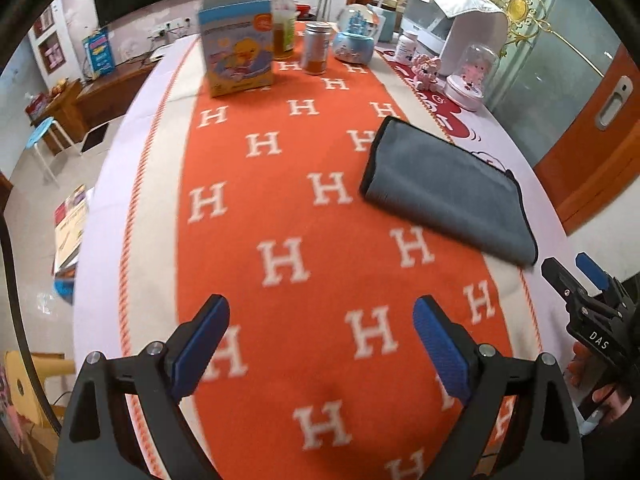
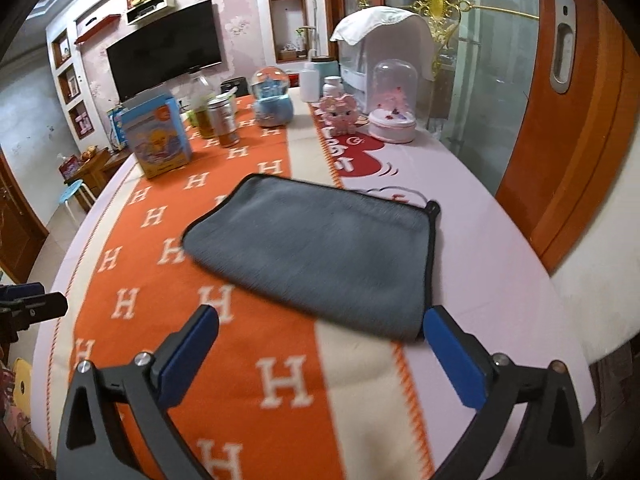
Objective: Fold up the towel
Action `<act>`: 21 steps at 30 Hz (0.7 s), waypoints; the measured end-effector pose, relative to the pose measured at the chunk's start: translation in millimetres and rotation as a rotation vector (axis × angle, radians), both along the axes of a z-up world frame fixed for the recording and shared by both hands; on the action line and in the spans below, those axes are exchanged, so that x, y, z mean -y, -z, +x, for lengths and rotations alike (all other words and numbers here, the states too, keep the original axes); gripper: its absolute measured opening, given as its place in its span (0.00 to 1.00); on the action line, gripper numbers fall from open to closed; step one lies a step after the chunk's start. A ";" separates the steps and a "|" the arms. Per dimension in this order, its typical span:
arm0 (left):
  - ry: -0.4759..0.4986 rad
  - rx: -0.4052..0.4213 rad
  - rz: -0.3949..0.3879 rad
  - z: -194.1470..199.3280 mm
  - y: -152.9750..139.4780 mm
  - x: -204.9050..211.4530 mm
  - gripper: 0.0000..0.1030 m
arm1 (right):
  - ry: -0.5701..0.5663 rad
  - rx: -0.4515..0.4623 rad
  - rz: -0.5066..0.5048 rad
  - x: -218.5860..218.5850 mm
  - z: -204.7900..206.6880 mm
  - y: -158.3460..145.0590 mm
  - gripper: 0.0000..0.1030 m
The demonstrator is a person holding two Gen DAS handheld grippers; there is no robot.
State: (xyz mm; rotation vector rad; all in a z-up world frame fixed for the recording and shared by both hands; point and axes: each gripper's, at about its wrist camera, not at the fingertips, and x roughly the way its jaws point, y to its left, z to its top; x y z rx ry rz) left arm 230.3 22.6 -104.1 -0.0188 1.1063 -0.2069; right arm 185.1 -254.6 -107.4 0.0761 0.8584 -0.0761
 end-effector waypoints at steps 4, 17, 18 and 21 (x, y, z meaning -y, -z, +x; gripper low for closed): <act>-0.017 0.017 -0.005 -36.3 -7.6 -24.2 0.90 | -0.004 0.007 0.011 -19.5 -31.3 -2.5 1.00; -0.046 0.029 -0.008 -119.5 -22.2 -58.9 0.90 | -0.067 -0.001 0.024 -71.7 -106.4 -17.9 1.00; -0.053 0.026 -0.011 -123.7 -22.3 -59.7 0.90 | -0.077 -0.003 0.025 -74.7 -110.4 -19.9 1.00; -0.081 0.021 -0.017 -135.0 -23.8 -61.9 0.90 | -0.109 -0.018 0.032 -80.5 -119.4 -24.4 1.00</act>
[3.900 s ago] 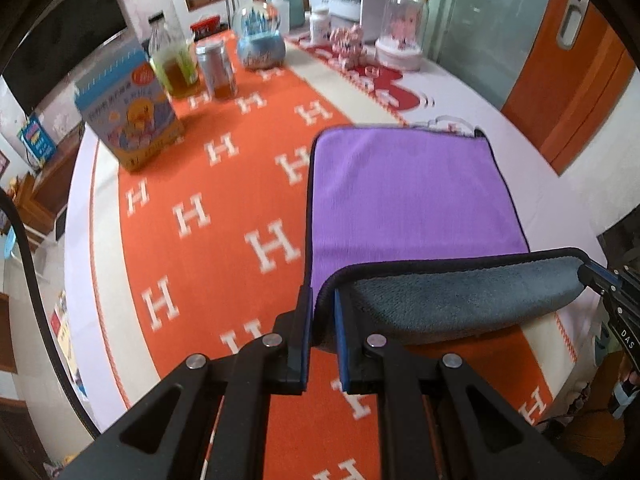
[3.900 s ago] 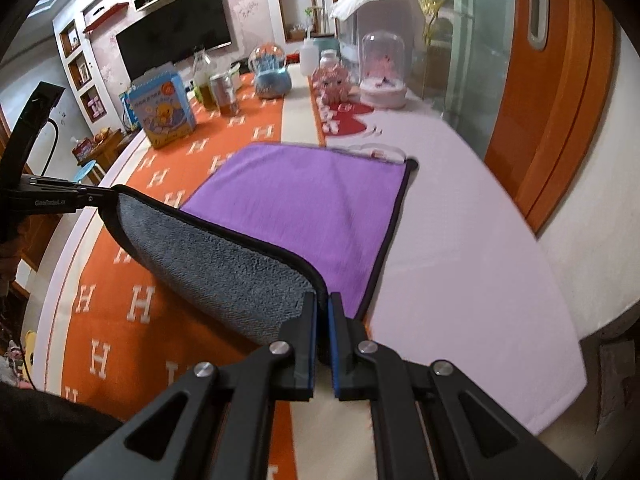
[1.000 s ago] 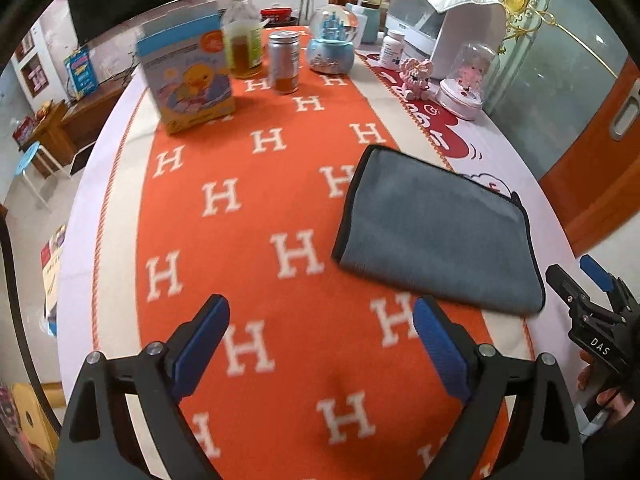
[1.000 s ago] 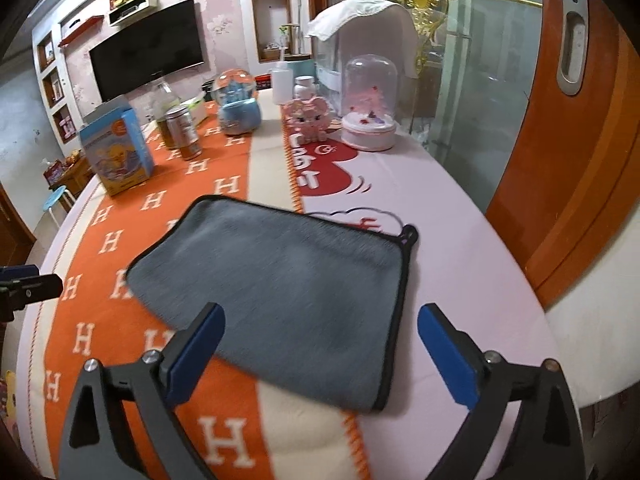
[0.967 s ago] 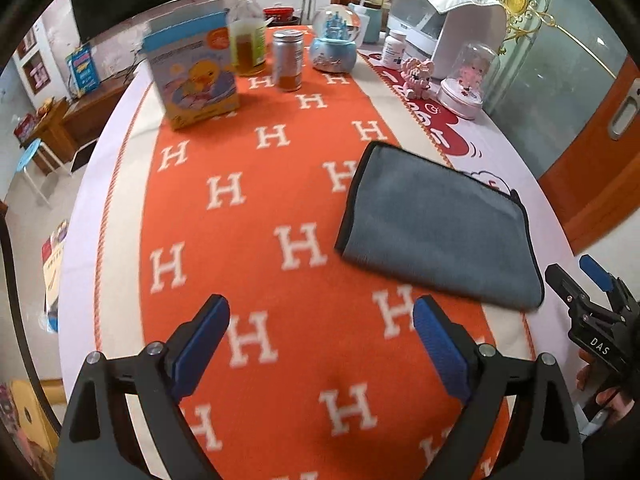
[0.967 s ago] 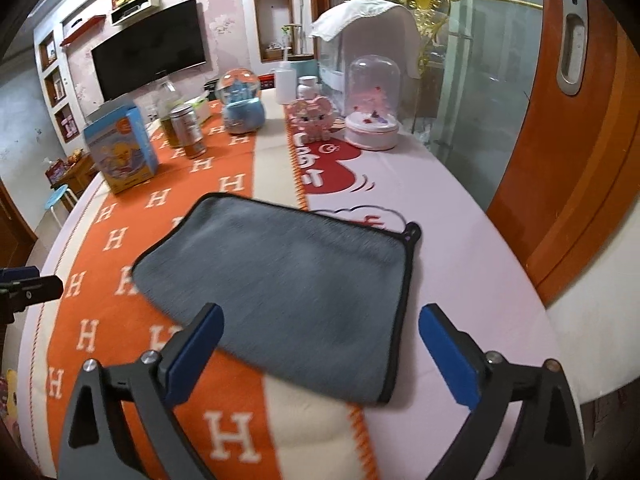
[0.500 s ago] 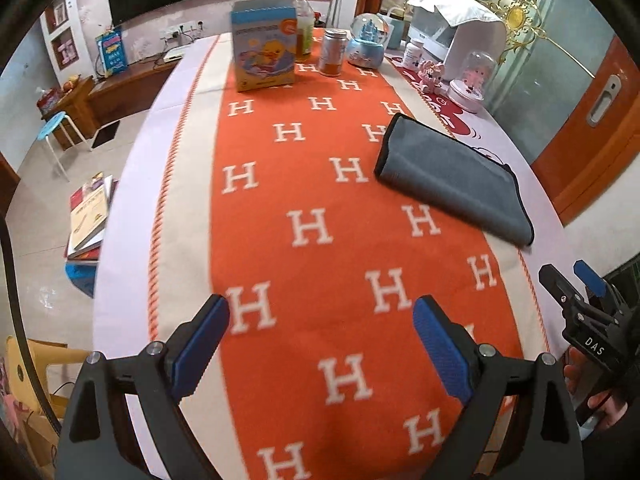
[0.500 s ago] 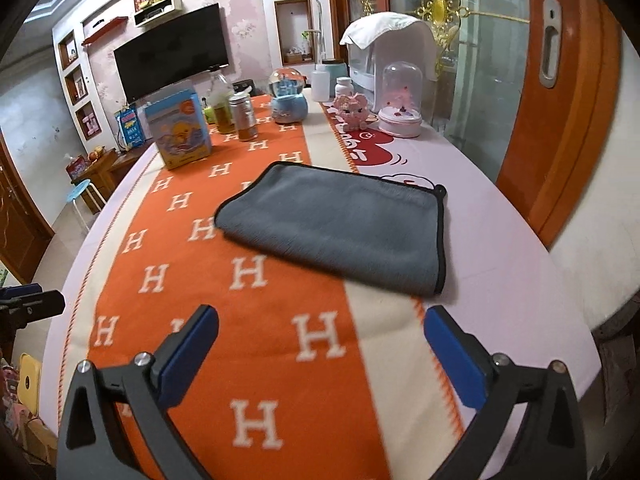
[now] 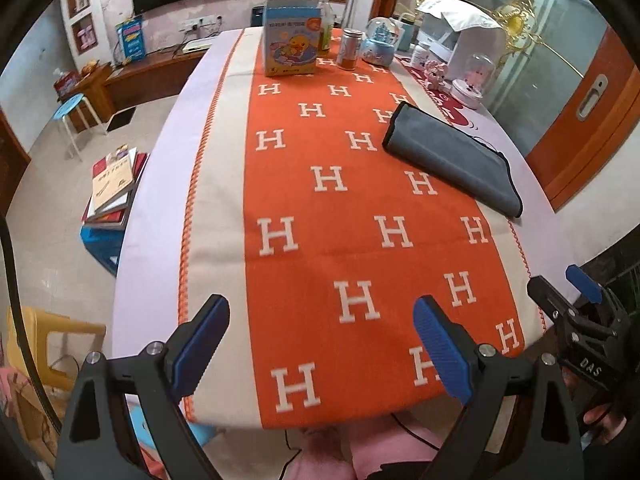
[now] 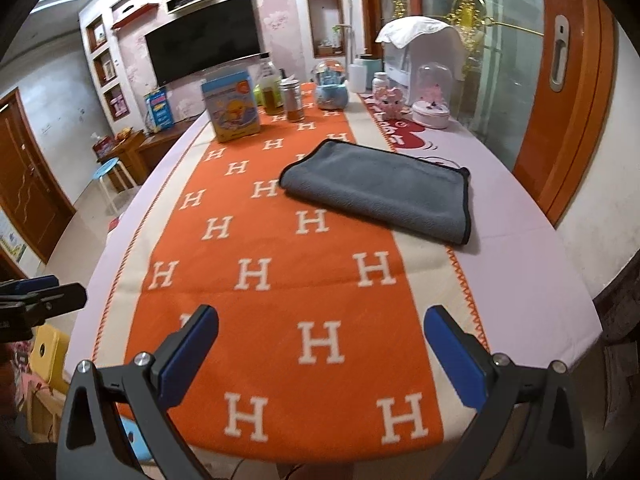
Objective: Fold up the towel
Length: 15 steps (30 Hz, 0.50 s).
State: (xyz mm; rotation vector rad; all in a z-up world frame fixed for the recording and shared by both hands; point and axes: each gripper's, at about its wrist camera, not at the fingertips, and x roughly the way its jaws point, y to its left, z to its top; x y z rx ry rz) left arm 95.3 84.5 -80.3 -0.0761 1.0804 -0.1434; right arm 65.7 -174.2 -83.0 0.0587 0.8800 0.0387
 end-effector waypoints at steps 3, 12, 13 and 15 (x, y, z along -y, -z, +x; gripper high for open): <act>-0.021 0.001 0.004 -7.4 -1.7 0.4 0.90 | -0.041 -0.019 0.008 -3.4 -5.2 -3.0 1.00; -0.094 0.032 0.032 -16.6 -18.4 23.5 0.90 | -0.146 -0.123 0.039 4.1 -9.0 -9.6 1.00; -0.099 0.033 0.030 -17.6 -21.1 28.3 0.90 | -0.153 -0.128 0.037 6.8 -8.8 -12.2 1.00; -0.100 0.035 0.022 -20.0 -25.6 36.2 0.90 | -0.163 -0.132 0.037 12.8 -8.9 -19.4 1.00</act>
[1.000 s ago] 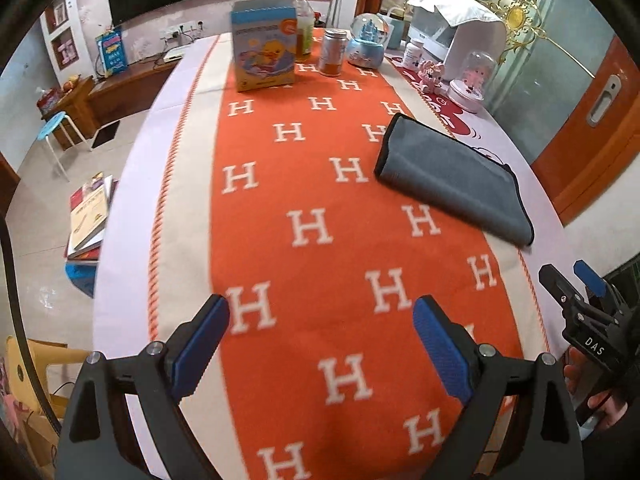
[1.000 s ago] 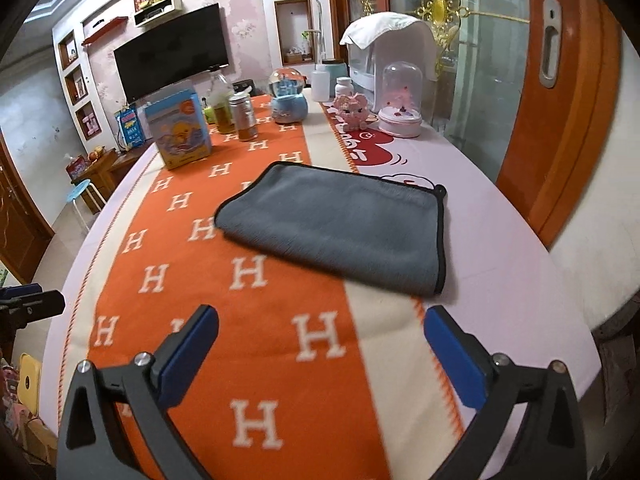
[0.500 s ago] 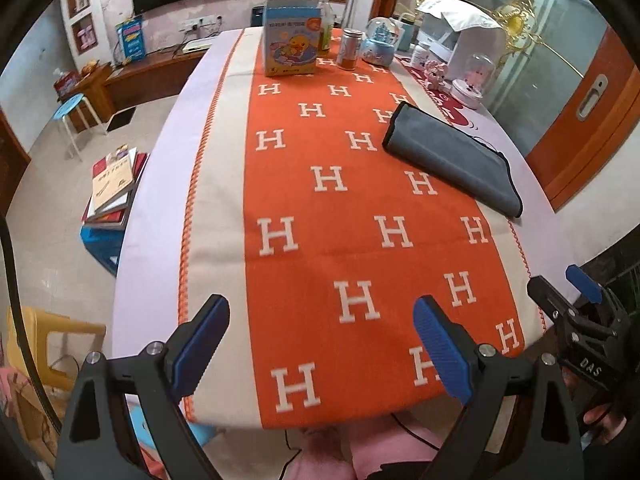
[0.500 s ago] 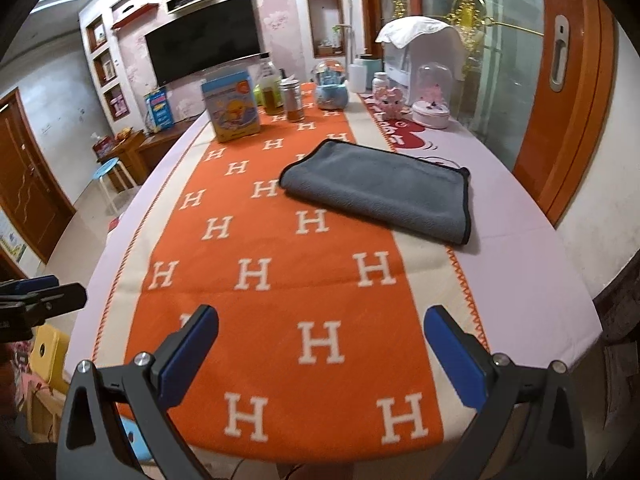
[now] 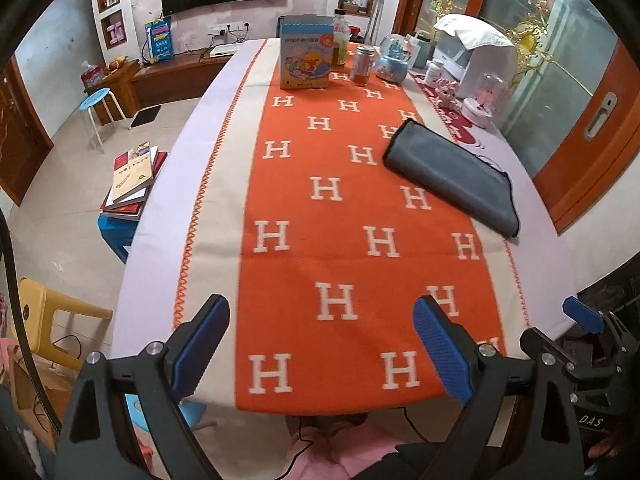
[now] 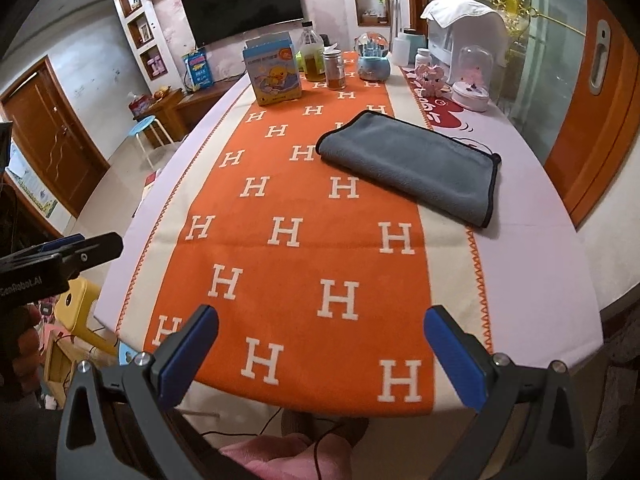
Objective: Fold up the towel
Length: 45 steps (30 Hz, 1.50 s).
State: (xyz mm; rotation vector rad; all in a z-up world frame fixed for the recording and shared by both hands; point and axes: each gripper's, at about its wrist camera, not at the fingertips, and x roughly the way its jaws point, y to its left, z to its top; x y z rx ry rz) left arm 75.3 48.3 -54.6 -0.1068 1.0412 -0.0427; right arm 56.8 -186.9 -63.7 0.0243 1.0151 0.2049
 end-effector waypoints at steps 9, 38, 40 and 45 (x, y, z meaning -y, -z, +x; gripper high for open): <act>-0.032 0.015 -0.027 -12.5 -23.9 33.2 0.99 | 0.016 -0.041 0.047 28.2 -1.7 -28.1 1.00; -0.084 0.156 0.132 -41.3 -56.7 55.4 0.99 | 0.036 0.084 0.032 19.5 -21.7 -58.7 1.00; -0.076 0.164 0.136 -41.6 -57.8 57.7 0.99 | 0.038 0.082 0.035 19.4 -22.4 -57.8 1.00; -0.066 0.172 0.134 -42.2 -58.9 59.7 0.99 | 0.040 0.079 0.030 18.1 -23.4 -56.7 1.00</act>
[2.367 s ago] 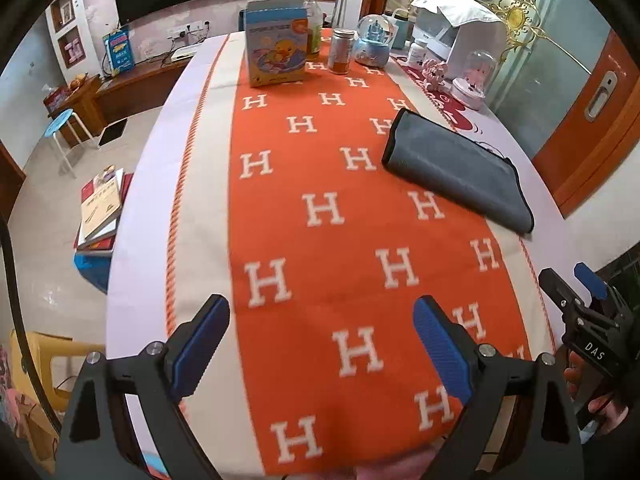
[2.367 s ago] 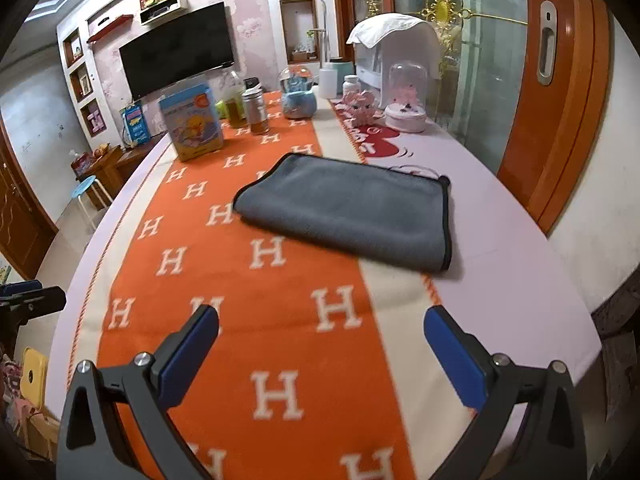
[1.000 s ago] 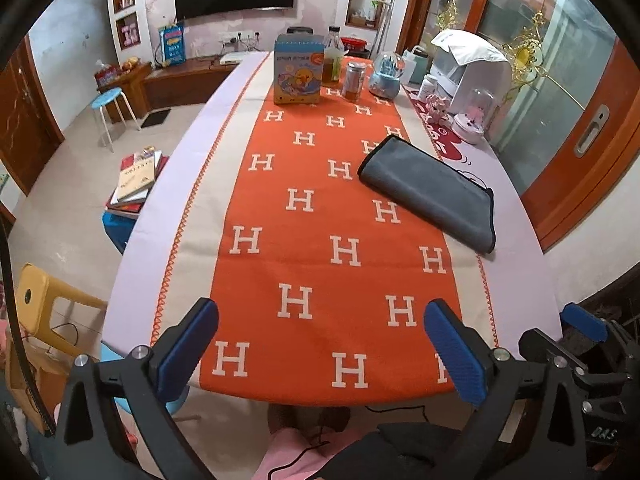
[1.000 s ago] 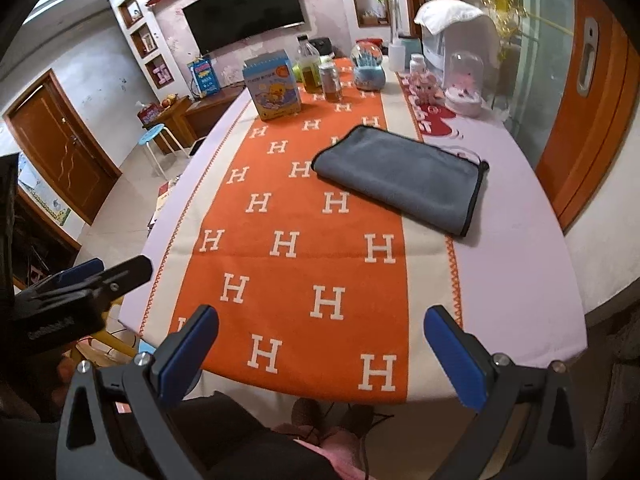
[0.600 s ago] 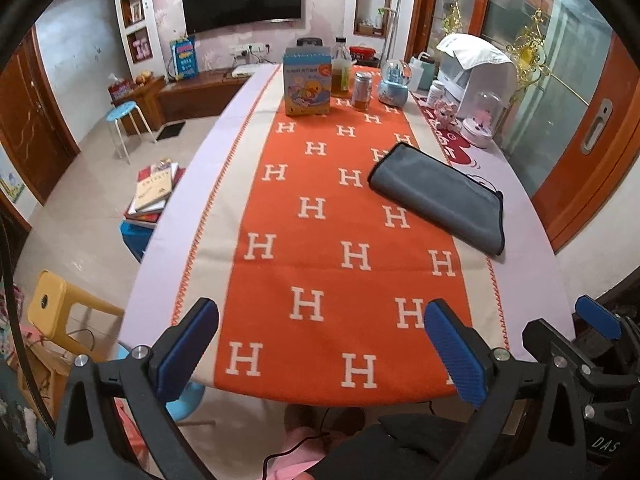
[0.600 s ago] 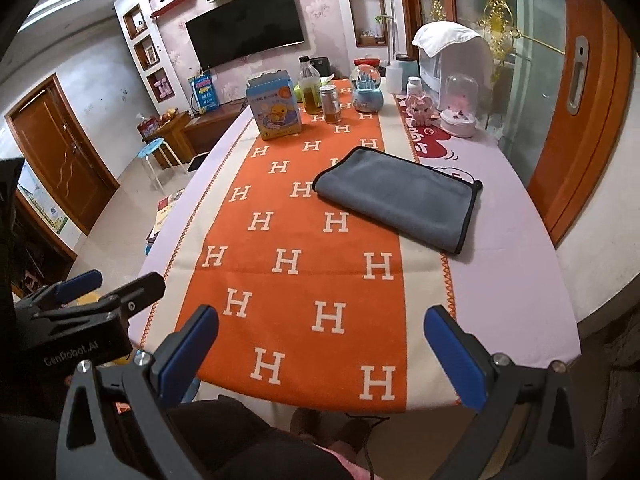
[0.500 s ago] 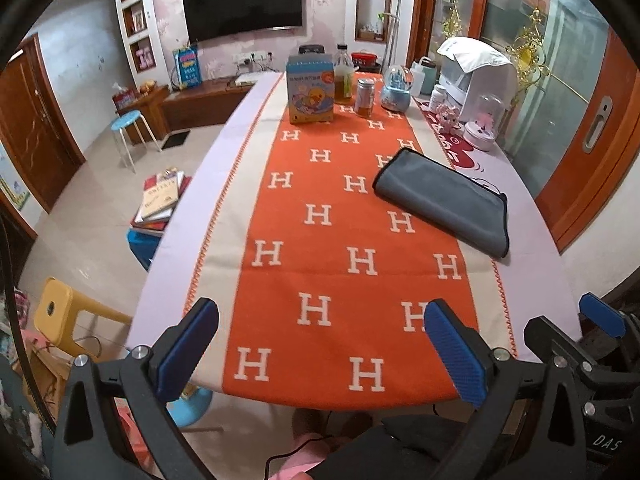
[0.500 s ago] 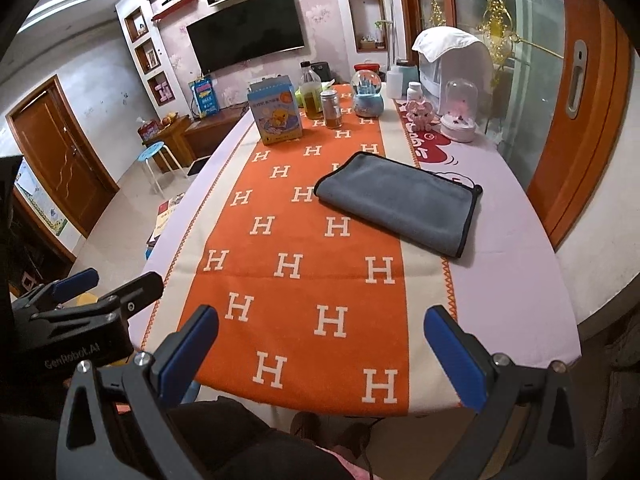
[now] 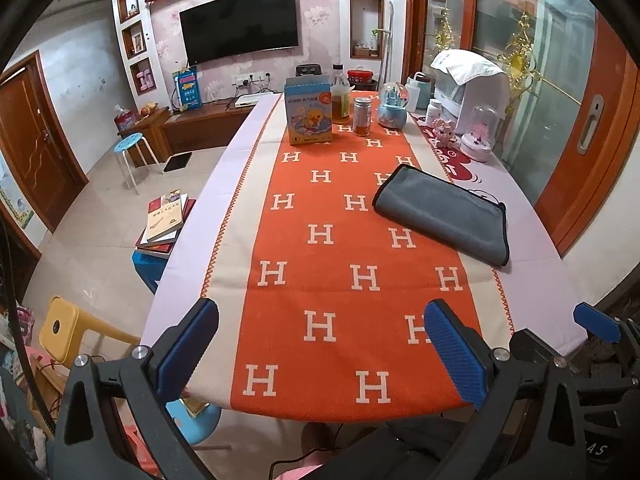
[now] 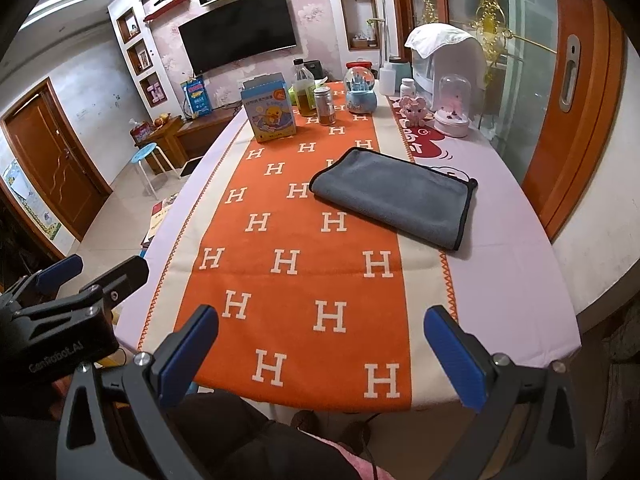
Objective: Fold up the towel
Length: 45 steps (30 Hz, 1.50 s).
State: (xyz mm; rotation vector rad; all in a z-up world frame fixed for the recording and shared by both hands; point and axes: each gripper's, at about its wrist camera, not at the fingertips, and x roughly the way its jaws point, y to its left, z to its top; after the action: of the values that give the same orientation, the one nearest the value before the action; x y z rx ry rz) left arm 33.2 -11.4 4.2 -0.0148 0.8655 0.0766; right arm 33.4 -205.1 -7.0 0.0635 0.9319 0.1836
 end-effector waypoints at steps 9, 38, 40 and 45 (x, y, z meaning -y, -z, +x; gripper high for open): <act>0.000 -0.004 0.003 0.2 0.0 -0.3 0.99 | 0.001 -0.001 0.000 -0.5 -1.0 1.5 1.00; -0.002 -0.012 0.001 0.5 3.1 -4.8 0.99 | 0.002 -0.006 0.000 -4.3 -1.7 2.5 1.00; -0.002 -0.013 0.000 0.7 3.0 -4.4 0.99 | 0.002 -0.007 0.000 -5.0 -2.9 2.7 1.00; -0.002 -0.012 0.001 1.0 2.7 -4.2 0.99 | 0.003 -0.007 -0.001 -4.8 -0.4 2.0 1.00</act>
State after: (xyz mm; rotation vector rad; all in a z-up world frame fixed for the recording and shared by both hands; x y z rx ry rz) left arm 34.2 -7.1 1.6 -0.0142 0.8774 0.0796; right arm 33.0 -200.3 -8.9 0.0645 0.9387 0.1805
